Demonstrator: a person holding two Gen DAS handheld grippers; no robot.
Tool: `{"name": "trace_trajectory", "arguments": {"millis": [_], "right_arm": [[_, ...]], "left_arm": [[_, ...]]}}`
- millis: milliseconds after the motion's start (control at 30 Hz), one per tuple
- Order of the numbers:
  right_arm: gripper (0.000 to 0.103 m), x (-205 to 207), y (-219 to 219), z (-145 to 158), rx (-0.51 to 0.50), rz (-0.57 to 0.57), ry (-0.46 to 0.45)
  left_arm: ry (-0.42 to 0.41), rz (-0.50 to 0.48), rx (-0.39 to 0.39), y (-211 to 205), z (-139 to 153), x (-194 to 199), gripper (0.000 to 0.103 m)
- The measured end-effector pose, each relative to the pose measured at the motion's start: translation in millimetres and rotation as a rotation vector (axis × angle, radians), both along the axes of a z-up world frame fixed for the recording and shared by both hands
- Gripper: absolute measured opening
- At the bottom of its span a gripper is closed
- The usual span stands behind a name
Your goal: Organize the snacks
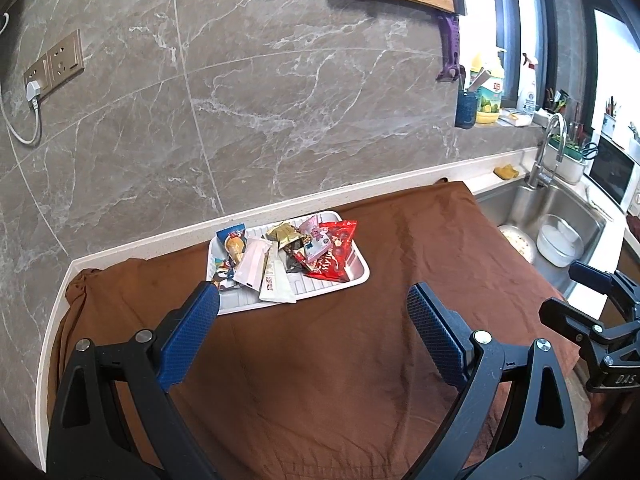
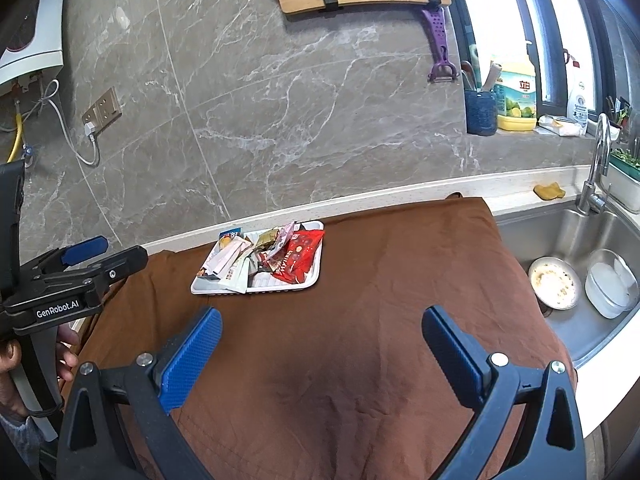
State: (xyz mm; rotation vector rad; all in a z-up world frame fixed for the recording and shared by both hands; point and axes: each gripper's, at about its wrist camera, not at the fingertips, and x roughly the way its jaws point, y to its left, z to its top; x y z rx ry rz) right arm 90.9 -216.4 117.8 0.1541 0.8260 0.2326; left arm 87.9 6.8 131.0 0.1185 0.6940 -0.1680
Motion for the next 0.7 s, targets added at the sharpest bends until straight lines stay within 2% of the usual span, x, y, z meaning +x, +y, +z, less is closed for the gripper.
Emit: {"name": "trace_trajectory", "arguments": {"millis": [700], "right_arm": [[0.102, -13.5, -30.8, 2.3, 0.018, -0.012, -0.009]], "left_arm": [[-0.01, -0.013, 0.011, -20.4, 1.5, -15.6, 0.096]]}}
